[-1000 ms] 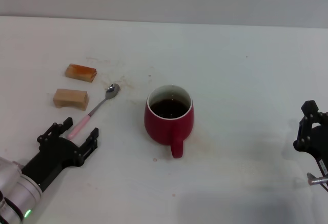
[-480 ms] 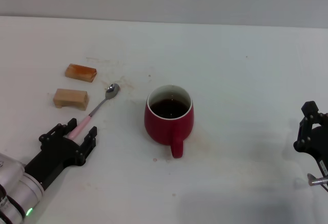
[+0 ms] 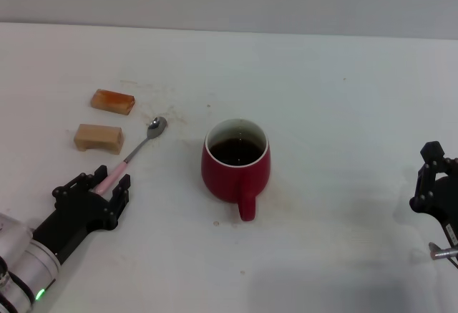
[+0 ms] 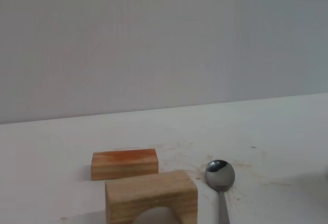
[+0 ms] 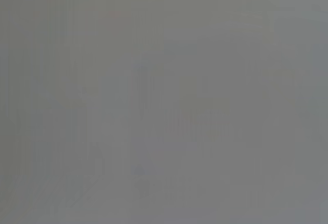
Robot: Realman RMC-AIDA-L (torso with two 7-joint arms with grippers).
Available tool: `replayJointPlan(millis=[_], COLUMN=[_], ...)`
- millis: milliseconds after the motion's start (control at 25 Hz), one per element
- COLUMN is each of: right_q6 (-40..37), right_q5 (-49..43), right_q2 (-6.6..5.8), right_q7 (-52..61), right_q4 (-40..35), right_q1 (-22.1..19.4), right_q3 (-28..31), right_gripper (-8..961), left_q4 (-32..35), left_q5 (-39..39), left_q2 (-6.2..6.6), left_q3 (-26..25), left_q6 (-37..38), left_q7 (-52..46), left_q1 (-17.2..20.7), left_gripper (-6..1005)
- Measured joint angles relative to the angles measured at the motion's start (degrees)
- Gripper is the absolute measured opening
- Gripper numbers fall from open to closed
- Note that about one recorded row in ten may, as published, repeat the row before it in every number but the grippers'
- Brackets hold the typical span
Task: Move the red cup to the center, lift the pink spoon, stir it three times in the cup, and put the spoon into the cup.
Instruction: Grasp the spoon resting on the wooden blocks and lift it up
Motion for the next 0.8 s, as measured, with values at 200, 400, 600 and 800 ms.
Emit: replayJointPlan(millis=[200, 400, 600, 800], right_q6=[0.0, 0.0, -0.01, -0.01], right_q5=[0.0, 0.0, 0.0, 0.0], right_q2=[0.0, 0.0, 0.0, 0.0], right_q7=[0.0, 0.0, 0.0, 0.0], right_q4=[0.01, 0.01, 0.01, 0.01], right_q1=[0.0, 0.0, 0.0, 0.0], right_q3=[0.0, 0.0, 0.0, 0.0], right_gripper=[0, 0, 0, 0], left_q4=[-0.03, -0.06, -0.55, -2.99], left_q5=[-0.09, 0.07, -0.04, -0.25], left_q2=[-0.01, 0.0, -0.13, 0.09], left_q3=[0.0, 0.49, 0.25, -0.08], left_q6=[-0.49, -1.52, -3.41, -4.53], left_q7=[0.16, 0.82, 1.93, 4.86], left_q1=[-0.11, -0.82, -1.58, -0.76], left_gripper=[430, 431, 319, 175])
